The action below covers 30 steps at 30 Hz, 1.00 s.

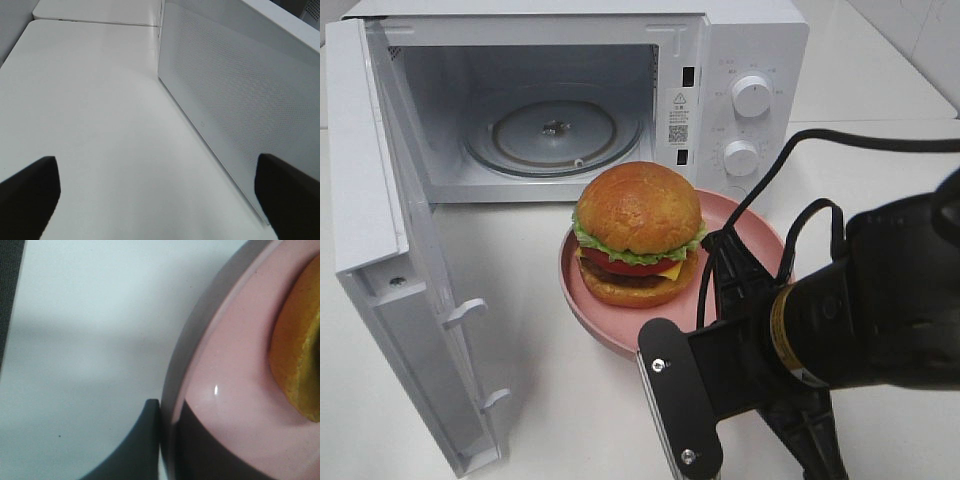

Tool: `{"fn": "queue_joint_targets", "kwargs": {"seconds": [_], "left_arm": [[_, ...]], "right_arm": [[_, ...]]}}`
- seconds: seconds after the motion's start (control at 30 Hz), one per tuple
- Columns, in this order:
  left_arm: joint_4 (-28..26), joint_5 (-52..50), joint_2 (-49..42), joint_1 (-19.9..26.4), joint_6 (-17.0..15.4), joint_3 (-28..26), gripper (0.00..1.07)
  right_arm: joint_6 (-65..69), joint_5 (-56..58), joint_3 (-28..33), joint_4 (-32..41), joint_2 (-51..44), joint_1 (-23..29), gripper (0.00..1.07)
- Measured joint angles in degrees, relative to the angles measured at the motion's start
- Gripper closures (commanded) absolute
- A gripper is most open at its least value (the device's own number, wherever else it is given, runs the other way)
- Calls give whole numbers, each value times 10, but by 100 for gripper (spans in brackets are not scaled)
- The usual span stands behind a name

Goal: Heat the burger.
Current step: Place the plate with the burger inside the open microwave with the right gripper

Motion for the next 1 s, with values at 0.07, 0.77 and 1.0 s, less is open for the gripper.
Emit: {"fn": "queue_joint_targets", "kwargs": {"seconds": [0.07, 0.77, 1.0], "left_arm": [[0, 0, 0, 0, 0, 0, 9], [0, 0, 0, 0, 0, 0, 9], [0, 0, 0, 0, 0, 0, 9]], "right_arm": [[-54, -1, -9, 29, 0, -13, 107], [-520, -36, -36, 309, 0, -149, 107], [-557, -68, -36, 316, 0, -158, 107]]}}
